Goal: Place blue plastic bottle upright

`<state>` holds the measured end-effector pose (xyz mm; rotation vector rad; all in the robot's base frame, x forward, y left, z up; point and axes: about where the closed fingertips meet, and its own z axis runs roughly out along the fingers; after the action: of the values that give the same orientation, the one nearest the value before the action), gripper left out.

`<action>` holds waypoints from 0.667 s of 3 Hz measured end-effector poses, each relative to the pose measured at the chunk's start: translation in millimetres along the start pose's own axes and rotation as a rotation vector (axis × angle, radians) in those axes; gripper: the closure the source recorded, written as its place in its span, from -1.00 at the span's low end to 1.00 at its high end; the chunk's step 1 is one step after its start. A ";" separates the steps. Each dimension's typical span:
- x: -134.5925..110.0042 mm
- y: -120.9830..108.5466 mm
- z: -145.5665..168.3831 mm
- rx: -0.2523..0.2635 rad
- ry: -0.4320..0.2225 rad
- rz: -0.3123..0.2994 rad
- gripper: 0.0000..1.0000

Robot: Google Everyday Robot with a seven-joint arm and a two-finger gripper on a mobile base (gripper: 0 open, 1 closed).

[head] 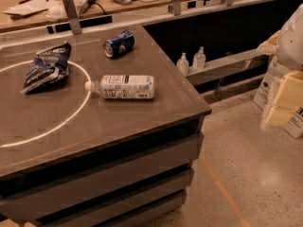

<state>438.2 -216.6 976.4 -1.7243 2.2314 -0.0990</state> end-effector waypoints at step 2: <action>-19.4 -11.6 5.8 -0.001 -0.006 -0.010 -1.00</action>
Offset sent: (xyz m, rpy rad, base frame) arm 0.0379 0.0345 -0.0030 0.0050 0.0223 0.0190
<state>454.9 -200.4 977.7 -1.7333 2.2191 -0.0949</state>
